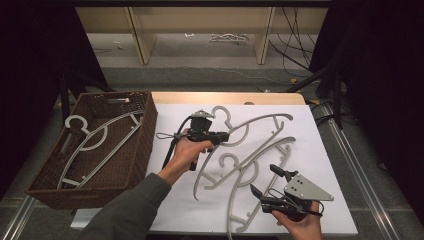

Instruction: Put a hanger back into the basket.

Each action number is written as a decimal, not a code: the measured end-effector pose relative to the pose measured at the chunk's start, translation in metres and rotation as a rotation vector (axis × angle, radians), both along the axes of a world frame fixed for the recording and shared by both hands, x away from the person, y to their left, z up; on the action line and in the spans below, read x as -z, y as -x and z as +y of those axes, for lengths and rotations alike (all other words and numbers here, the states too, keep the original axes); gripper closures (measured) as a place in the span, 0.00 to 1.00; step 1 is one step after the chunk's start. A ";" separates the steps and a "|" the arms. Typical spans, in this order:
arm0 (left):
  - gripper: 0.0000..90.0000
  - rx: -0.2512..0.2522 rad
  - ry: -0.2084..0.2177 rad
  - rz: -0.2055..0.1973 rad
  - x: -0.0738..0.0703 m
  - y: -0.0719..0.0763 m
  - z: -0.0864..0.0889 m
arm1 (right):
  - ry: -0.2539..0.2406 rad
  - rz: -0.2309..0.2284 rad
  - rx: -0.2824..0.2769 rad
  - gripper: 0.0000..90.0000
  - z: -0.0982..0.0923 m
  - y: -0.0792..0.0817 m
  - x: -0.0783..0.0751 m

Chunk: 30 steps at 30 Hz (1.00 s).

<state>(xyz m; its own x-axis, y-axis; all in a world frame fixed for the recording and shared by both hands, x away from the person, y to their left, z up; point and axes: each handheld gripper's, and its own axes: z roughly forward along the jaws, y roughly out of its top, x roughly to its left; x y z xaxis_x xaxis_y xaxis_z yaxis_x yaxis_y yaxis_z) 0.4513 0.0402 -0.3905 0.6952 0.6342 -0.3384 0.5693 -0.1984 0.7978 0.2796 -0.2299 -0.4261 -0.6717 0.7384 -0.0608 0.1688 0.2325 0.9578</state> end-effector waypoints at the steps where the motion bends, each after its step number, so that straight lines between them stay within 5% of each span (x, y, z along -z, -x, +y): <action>1: 0.91 0.005 -0.003 -0.010 -0.004 0.000 0.002 | -0.005 -0.010 0.004 0.19 0.000 0.000 0.000; 11: 0.91 0.002 -0.013 -0.071 -0.038 0.010 0.026 | 0.000 -0.004 0.002 0.19 0.000 0.000 0.000; 12: 0.91 0.008 -0.011 -0.071 -0.042 0.011 0.029 | 0.002 -0.032 0.006 0.19 0.000 -0.002 0.000; 18: 0.91 0.030 -0.007 -0.122 -0.062 0.023 0.045 | 0.000 -0.008 0.000 0.19 0.000 0.000 0.000; 30: 0.91 -0.014 -0.033 -0.221 -0.098 0.045 0.109 | 0.004 -0.024 -0.001 0.19 0.001 -0.001 0.000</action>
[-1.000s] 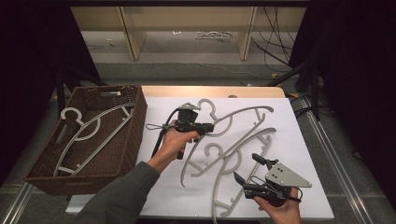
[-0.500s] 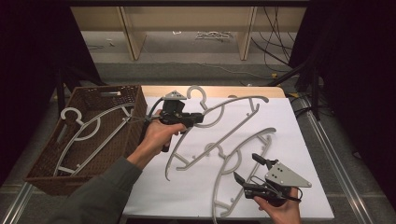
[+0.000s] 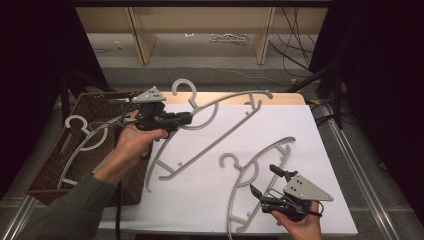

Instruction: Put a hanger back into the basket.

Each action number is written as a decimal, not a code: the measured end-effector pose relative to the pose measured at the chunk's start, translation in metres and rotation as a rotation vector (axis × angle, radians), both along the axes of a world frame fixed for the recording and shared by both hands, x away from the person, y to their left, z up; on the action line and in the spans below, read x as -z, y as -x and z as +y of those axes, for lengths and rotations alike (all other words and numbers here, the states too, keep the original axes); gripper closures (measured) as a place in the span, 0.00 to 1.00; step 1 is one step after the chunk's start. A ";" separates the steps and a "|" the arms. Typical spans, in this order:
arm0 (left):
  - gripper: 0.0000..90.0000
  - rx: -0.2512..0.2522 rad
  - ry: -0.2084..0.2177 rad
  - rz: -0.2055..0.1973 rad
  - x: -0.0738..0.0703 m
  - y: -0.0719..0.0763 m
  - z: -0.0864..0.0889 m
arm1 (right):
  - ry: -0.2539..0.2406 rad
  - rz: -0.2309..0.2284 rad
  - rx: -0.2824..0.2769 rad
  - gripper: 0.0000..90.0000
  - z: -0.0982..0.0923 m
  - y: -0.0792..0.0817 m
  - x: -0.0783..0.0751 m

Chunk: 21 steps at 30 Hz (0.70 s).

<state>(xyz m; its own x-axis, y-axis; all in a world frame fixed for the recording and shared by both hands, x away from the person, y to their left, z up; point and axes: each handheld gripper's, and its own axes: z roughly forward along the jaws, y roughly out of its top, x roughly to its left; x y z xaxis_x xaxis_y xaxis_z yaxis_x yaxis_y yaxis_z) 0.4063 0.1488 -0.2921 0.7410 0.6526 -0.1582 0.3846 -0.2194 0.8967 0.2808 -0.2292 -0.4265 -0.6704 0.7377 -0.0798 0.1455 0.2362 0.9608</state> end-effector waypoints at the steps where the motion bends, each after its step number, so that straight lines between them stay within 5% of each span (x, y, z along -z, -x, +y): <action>1: 0.91 -0.012 -0.005 -0.005 -0.002 0.001 0.006 | 0.001 0.000 0.000 0.19 0.000 0.000 0.000; 7: 0.91 -0.062 -0.012 -0.020 -0.005 0.002 0.036 | -0.012 0.024 -0.005 0.19 0.002 0.001 0.001; 9: 0.91 -0.080 0.033 0.019 -0.004 0.003 0.049 | -0.007 0.023 0.001 0.19 0.002 0.001 0.001; 13: 0.91 -0.140 -0.001 -0.032 -0.001 -0.003 0.072 | 0.021 0.018 0.002 0.19 0.000 0.001 0.000; 21: 0.91 -0.217 0.008 -0.025 0.008 -0.008 0.106 | 0.021 0.019 0.004 0.19 0.000 0.001 0.000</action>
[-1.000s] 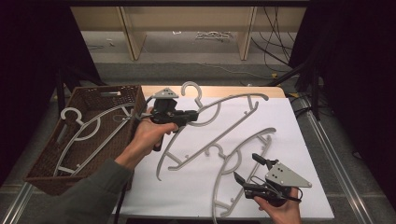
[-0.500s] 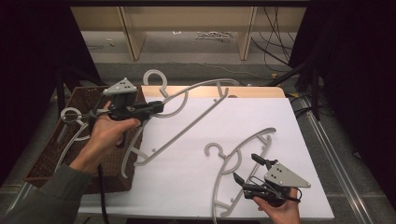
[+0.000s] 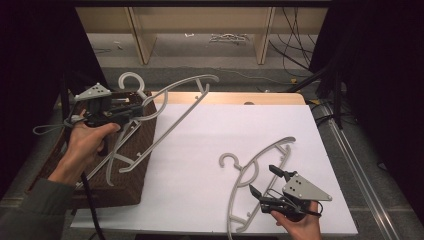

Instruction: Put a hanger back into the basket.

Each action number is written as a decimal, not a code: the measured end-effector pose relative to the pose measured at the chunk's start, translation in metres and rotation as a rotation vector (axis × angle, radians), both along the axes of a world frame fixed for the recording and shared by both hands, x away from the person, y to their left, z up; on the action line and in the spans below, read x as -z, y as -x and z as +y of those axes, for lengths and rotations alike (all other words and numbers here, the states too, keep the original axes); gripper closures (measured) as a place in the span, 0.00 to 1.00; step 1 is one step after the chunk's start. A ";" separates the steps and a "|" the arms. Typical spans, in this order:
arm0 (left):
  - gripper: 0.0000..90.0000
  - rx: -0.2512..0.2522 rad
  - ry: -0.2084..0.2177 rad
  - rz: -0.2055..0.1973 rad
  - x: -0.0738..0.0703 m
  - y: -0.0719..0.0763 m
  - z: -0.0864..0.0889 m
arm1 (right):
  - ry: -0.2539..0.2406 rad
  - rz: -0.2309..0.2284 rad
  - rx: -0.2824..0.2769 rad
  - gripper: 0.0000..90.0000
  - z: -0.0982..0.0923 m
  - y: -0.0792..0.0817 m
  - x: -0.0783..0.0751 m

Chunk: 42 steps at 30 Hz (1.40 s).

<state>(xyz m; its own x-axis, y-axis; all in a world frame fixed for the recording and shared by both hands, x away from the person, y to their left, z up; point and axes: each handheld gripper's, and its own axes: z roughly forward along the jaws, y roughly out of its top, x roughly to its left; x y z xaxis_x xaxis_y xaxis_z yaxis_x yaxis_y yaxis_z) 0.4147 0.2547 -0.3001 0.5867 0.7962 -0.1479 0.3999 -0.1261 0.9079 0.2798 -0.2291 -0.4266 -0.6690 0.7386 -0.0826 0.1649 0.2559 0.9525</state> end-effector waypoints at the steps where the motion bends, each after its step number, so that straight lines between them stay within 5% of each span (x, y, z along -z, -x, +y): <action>1: 0.91 -0.009 0.003 -0.002 0.001 0.000 0.004 | 0.005 -0.001 0.001 0.19 0.000 0.000 0.000; 17: 0.91 -0.167 -0.016 -0.013 0.016 -0.013 0.061 | -0.009 -0.004 -0.004 0.19 0.002 -0.001 0.002; 27: 0.91 -0.207 -0.036 -0.020 0.034 -0.019 0.087 | -0.015 0.020 -0.008 0.19 0.004 -0.001 0.004; 39: 0.91 -0.246 -0.033 -0.041 0.048 -0.019 0.110 | -0.009 -0.008 -0.002 0.19 0.003 -0.003 0.004; 42: 0.90 -0.256 -0.032 -0.043 0.054 -0.018 0.117 | -0.027 0.019 -0.011 0.19 0.004 -0.002 0.005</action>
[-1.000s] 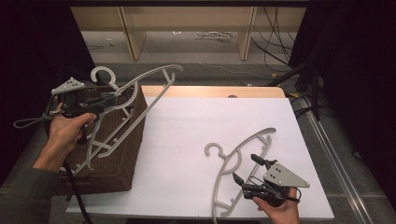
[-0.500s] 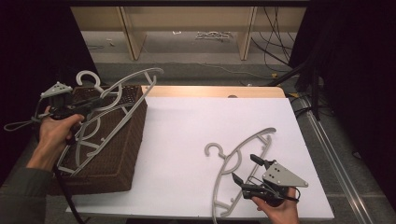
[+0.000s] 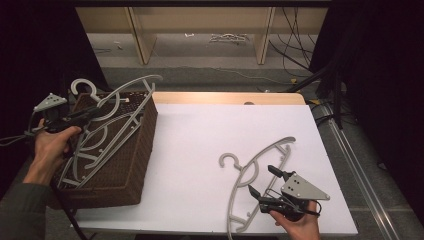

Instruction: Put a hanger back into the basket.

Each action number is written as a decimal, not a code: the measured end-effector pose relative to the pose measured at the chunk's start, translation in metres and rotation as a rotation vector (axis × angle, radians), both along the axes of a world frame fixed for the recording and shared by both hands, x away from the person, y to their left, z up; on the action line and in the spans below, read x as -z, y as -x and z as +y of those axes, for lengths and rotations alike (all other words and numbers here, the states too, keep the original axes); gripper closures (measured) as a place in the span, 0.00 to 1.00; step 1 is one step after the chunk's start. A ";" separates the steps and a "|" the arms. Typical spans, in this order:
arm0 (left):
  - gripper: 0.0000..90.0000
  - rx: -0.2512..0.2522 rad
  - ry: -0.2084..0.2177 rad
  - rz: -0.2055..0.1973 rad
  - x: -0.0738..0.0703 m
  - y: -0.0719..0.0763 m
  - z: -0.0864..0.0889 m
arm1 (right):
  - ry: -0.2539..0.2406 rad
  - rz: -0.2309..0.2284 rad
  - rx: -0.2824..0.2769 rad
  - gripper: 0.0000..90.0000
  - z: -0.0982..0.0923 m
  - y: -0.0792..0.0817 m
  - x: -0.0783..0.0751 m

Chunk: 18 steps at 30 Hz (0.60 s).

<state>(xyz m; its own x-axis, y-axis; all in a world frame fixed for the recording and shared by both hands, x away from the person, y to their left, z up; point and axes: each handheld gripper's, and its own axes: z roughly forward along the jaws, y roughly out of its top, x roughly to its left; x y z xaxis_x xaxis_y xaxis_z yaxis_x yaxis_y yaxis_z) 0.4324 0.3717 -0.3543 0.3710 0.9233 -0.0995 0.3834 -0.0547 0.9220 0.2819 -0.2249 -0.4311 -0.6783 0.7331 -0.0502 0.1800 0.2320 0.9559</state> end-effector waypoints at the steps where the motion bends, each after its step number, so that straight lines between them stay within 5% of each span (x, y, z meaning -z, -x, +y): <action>1: 0.90 -0.002 0.003 0.002 0.002 0.000 0.002 | 0.025 -0.017 0.006 0.19 -0.001 -0.001 -0.001; 18: 0.90 -0.034 0.028 0.007 0.020 0.014 0.033 | 0.042 -0.008 0.006 0.19 -0.002 0.000 -0.001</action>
